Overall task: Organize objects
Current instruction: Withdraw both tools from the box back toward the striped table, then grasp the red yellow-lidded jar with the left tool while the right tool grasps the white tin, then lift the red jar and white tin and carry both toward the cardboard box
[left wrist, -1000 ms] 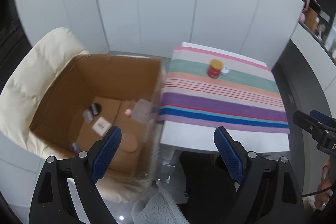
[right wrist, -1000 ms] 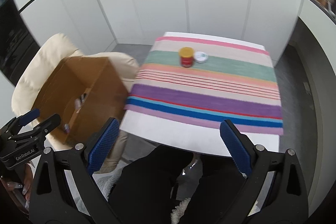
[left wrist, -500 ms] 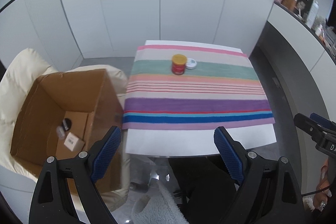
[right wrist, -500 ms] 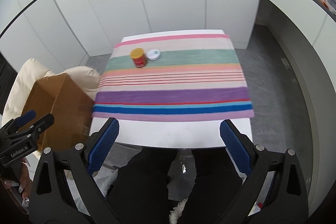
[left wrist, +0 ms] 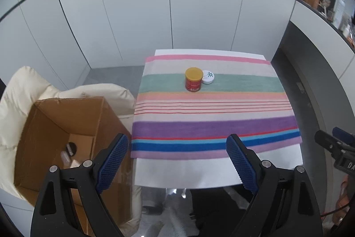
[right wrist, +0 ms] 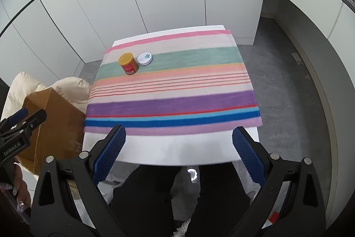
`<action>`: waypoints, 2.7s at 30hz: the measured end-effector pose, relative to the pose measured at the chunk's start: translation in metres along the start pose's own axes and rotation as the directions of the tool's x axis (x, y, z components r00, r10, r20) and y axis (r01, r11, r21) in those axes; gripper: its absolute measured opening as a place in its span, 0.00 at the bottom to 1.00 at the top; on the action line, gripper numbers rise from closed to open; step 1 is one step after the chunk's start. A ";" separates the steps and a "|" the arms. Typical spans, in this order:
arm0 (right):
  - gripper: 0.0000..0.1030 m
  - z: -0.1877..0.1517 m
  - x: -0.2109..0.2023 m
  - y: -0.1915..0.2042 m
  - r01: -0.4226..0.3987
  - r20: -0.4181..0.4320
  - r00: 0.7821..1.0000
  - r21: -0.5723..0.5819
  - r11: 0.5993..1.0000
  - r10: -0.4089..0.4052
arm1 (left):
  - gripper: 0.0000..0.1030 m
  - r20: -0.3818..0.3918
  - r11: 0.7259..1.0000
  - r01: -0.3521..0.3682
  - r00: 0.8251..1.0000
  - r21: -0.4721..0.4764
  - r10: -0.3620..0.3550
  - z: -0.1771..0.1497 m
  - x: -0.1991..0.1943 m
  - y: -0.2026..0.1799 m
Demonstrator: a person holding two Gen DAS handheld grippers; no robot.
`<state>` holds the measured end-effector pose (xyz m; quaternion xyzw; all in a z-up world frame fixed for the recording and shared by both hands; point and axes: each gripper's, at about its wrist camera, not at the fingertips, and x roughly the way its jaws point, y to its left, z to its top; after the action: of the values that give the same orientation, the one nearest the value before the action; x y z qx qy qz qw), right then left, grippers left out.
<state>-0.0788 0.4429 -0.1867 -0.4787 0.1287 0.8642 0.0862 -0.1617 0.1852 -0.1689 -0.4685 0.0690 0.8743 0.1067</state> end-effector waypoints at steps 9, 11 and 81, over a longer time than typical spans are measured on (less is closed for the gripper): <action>0.95 0.060 0.085 0.020 -0.040 -0.019 0.999 -0.049 0.998 0.039 | 0.88 -0.038 0.998 -0.031 0.999 0.046 0.033 0.057 0.096 -0.008; 0.95 0.074 0.113 0.026 -0.040 -0.021 0.999 -0.066 0.997 0.039 | 0.88 -0.033 0.997 -0.034 0.999 0.076 0.037 0.065 0.126 -0.013; 0.58 0.230 0.027 0.087 -0.001 0.197 0.979 -0.231 0.973 0.047 | 0.53 0.176 0.997 -0.054 0.982 -0.057 0.063 0.205 0.019 -0.019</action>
<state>-0.3022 0.4306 -0.0804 -0.3942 0.0243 0.9181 0.0322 -0.3321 0.2514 -0.0723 -0.3892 0.0504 0.9168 0.0745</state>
